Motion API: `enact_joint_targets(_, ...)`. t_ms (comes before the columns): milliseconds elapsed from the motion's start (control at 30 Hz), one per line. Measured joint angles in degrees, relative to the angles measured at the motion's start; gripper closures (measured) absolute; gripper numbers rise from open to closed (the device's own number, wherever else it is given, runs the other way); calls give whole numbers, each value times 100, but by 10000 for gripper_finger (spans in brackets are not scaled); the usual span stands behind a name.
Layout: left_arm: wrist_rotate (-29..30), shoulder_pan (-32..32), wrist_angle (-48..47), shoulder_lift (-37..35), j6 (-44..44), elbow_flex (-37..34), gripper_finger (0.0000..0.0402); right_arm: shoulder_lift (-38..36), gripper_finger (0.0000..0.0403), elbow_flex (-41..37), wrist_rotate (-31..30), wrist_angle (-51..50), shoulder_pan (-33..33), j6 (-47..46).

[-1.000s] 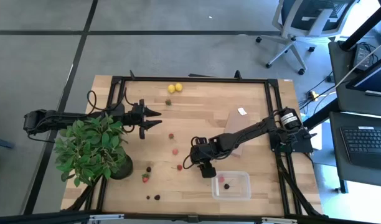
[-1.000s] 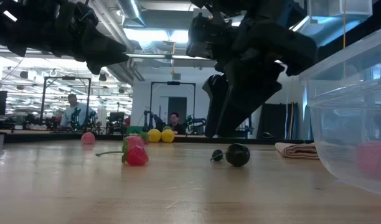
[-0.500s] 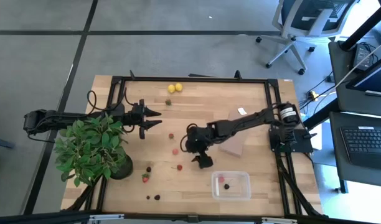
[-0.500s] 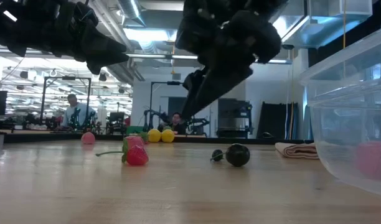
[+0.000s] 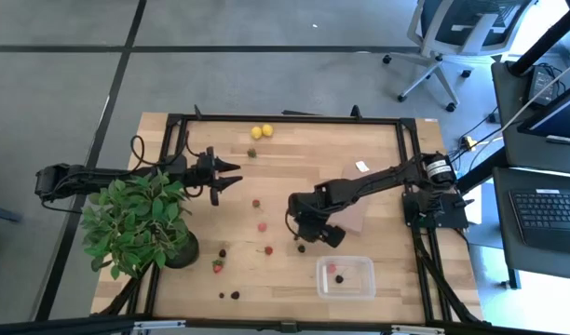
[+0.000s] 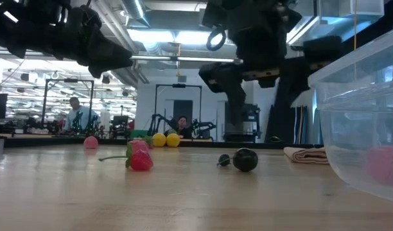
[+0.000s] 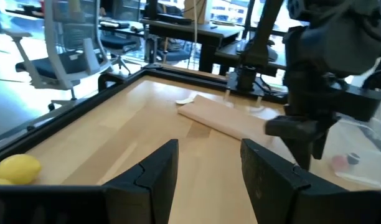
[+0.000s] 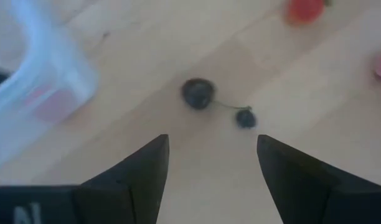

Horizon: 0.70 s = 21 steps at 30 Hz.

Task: Pick and placing Produce into tupperware
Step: Put the cherry into the transparent container

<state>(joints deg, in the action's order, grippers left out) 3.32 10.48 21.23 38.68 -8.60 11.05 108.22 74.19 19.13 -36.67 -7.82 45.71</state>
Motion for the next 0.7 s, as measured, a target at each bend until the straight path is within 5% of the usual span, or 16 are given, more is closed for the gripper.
enact_joint_targets(467, 176, -2, -321, 0, -3, 0, 237, 0, 159, -2, 9, 583, -37, 2052)
enact_joint_targets(700, 176, -2, -368, 0, 5, 0, 237, 0, 159, -2, 239, 663, -90, 2260)
